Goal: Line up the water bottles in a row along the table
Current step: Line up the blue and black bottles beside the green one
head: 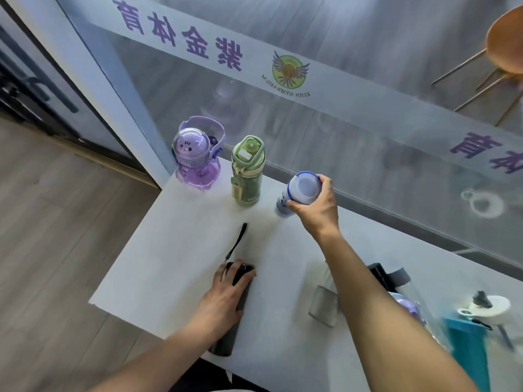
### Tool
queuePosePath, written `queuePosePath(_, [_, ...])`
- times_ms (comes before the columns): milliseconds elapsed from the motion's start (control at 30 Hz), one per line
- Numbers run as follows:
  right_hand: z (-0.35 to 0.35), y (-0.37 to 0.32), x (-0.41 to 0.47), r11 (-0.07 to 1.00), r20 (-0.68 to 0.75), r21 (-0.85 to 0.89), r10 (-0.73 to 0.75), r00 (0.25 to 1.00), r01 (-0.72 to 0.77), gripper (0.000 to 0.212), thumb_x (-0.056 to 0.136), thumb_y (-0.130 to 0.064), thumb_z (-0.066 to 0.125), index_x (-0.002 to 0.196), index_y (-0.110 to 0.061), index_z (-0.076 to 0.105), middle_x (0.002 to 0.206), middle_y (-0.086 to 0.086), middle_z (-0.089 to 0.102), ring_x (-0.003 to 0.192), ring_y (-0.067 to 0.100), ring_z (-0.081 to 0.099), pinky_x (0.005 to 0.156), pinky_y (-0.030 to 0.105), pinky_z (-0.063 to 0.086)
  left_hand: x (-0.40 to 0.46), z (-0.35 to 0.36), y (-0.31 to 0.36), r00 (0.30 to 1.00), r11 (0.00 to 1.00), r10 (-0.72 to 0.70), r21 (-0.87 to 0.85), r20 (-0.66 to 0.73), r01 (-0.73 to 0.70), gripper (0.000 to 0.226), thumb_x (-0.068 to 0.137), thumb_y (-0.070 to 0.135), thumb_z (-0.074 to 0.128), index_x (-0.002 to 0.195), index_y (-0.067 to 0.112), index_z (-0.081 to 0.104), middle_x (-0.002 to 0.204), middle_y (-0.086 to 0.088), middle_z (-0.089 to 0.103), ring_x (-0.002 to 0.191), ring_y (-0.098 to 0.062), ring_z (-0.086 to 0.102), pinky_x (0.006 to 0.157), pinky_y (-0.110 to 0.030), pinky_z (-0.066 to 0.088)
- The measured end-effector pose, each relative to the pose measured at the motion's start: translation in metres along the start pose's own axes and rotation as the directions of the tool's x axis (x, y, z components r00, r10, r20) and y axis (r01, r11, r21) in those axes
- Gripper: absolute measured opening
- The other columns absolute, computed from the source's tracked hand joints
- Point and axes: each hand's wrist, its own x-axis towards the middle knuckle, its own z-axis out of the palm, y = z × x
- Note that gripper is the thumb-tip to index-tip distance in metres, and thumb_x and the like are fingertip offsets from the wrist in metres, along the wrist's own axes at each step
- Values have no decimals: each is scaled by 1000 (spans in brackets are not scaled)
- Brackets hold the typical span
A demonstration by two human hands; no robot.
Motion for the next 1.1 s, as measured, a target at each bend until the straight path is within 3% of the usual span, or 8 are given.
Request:
queuePosePath(167, [13, 5, -9, 994, -2, -57, -91, 996, 91, 83, 63, -25, 90, 132, -26, 45, 128, -6, 53, 110, 11, 53, 95, 25, 44, -2, 1, -3, 1000, 1000, 11, -25, -14, -11, 89, 78, 21, 69, 145, 48, 16, 159, 12, 1, 147, -26, -1, 89, -42, 56])
queuePosePath(467, [20, -3, -3, 990, -15, -89, -113, 993, 111, 80, 66, -28, 89, 132, -25, 44, 125, -4, 53, 104, 10, 50, 91, 27, 45, -6, 0, -4, 999, 998, 31, -55, -42, -34, 92, 80, 21, 69, 148, 46, 12, 161, 15, -4, 148, -24, -2, 94, -41, 53])
queuePosePath(600, [21, 2, -3, 990, -4, -117, -84, 996, 82, 92, 65, -35, 89, 141, -26, 37, 133, -2, 51, 118, 16, 51, 101, 34, 46, -10, 0, -3, 998, 996, -21, -84, -67, 15, 99, 78, 23, 70, 149, 48, 6, 161, 8, -12, 147, -23, 5, 92, -36, 54])
queuePosePath(667, [17, 4, -6, 989, 15, -145, -21, 1000, 23, 110, 65, -39, 89, 152, -26, 24, 142, 1, 45, 128, 17, 46, 106, 32, 41, -12, -2, -2, 992, 991, -100, -102, -76, 92, 104, 75, 29, 72, 148, 47, 0, 159, 2, -4, 140, -26, 19, 91, -34, 54])
queuePosePath(733, [10, 9, -14, 982, 3, -182, 49, 999, -48, 118, 65, -41, 89, 156, -28, 15, 144, 4, 42, 132, 18, 44, 107, 36, 41, -14, -2, -3, 981, 976, -175, -145, -86, 161, 114, 71, 34, 74, 149, 45, -9, 147, -3, 19, 125, -27, 37, 86, -37, 54])
queuePosePath(867, [3, 26, -57, 961, 9, -231, 160, 987, -154, 101, 73, -30, 80, 153, -34, 19, 137, 8, 43, 124, 21, 51, 103, 41, 46, -15, 3, -8, 974, 941, -228, -255, -2, 220, 127, 72, 42, 75, 144, 43, -30, 110, -5, 54, 95, -26, 57, 80, -37, 52])
queuePosePath(1000, [4, 40, -106, 947, 164, -229, 267, 950, -226, 81, 82, -35, 74, 149, -32, 30, 131, 5, 49, 117, 17, 55, 101, 40, 49, -13, 1, -8, 981, 918, -192, -350, 26, 189, 123, 72, 38, 73, 145, 46, -27, 125, -6, 54, 104, -28, 60, 84, -37, 51])
queuePosePath(1100, [6, 42, -126, 922, 282, -251, 360, 889, -294, 80, 79, -51, 75, 146, -35, 34, 129, 1, 53, 116, 16, 56, 98, 37, 51, -11, -3, -3, 994, 924, -107, -370, 5, 101, 120, 73, 31, 73, 148, 45, -20, 130, -5, 51, 108, -27, 58, 85, -38, 52])
